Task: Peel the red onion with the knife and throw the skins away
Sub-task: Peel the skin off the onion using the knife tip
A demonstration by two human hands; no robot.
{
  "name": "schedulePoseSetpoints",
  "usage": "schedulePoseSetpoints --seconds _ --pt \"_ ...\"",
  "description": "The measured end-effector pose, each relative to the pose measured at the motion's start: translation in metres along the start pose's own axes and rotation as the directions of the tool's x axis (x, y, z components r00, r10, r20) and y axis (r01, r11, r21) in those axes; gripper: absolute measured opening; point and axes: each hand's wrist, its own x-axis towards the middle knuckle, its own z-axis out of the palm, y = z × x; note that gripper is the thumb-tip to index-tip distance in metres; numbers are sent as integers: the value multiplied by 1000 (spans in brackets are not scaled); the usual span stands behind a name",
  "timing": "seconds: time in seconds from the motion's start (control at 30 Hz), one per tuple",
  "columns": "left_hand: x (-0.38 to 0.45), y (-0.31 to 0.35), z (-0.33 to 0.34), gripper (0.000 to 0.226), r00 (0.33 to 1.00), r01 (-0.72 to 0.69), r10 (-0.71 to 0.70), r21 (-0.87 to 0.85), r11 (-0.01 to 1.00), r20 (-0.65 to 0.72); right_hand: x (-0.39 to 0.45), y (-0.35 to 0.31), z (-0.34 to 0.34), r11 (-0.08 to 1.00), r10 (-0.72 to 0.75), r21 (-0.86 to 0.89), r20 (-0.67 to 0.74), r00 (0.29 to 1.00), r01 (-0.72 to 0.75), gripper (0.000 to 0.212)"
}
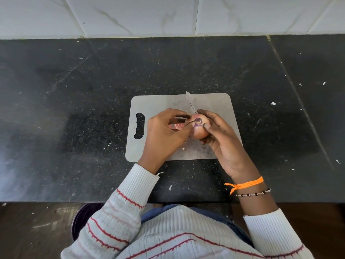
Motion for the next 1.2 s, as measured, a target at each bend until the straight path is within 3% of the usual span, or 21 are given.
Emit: schedulePoseSetpoints --seconds 0.33,0.57,0.77,1.1,1.2 --pt "1 -5 -2 18 1000 -4 4 36 999 -2 3 7 0 995 -42 -88 30 999 44 34" --pt "4 -9 -5 10 999 -8 11 83 997 -42 1 9 2 999 -26 -18 35 999 27 31" --pt "0 -7 -2 10 992 117 -122 -129 985 -32 2 8 2 999 -35 1 -12 999 35 29" --pt "-1 -10 3 9 992 -117 124 154 981 -36 1 12 3 1000 -30 -8 0 1000 30 33" --pt "1 -12 2 9 999 -31 37 129 991 -39 0 12 2 999 -26 47 24 999 25 38"
